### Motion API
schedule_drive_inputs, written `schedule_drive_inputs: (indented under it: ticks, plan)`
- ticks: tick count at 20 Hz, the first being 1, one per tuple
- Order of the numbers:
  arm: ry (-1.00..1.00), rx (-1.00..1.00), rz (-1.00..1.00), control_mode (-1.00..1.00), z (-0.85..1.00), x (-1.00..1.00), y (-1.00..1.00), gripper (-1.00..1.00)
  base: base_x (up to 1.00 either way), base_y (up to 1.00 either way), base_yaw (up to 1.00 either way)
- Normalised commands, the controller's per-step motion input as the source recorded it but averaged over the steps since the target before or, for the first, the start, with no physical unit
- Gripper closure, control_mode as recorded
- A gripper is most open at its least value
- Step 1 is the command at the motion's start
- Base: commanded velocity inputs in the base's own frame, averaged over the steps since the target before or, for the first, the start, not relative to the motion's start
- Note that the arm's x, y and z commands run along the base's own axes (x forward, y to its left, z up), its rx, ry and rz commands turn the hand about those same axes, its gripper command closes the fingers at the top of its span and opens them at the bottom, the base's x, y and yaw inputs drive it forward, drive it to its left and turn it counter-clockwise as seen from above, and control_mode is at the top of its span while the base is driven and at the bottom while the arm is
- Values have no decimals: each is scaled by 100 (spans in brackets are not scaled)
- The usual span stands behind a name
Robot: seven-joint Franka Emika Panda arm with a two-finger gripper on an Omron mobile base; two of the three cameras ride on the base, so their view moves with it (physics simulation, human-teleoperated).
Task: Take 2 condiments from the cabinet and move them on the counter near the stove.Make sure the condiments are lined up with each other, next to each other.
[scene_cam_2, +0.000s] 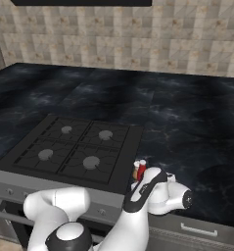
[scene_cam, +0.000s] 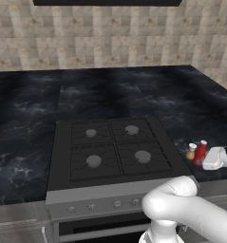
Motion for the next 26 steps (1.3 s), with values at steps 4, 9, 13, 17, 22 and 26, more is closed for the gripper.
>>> schedule_drive_inputs:
  ticks: [4, 9, 13, 17, 22, 26]
  plan:
    - [0, 0, 3, -100, 0, -2, 0, -100, 0, 0, 0]
    - [0, 1, 3, -100, 0, -2, 0, -100, 0, 0, 0]
    - [0, 0, 3, -100, 7, -32, -1, -100, 0, 0, 0]
    - [-2, 0, 0, -100, 30, -61, -7, -100, 0, 0, 0]
    - [-8, 0, 0, -100, 55, -54, -4, -100, 0, 0, 0]
    - [-12, 0, 0, -100, 78, -41, 0, -100, 0, 0, 0]
